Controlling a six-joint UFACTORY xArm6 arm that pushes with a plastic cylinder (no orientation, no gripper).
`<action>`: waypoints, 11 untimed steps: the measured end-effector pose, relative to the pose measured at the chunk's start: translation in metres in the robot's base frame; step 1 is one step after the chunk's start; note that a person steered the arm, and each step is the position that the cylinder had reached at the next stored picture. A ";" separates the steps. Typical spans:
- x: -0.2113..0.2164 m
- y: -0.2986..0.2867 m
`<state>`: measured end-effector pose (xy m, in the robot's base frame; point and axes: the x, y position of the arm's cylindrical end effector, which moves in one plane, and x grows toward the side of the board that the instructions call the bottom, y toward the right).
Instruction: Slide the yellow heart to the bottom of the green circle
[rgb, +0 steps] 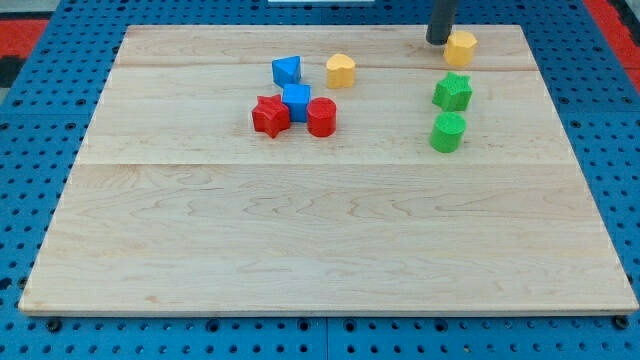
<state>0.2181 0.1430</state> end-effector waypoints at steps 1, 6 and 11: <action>-0.019 -0.051; 0.144 -0.100; 0.250 -0.037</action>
<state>0.4681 0.1063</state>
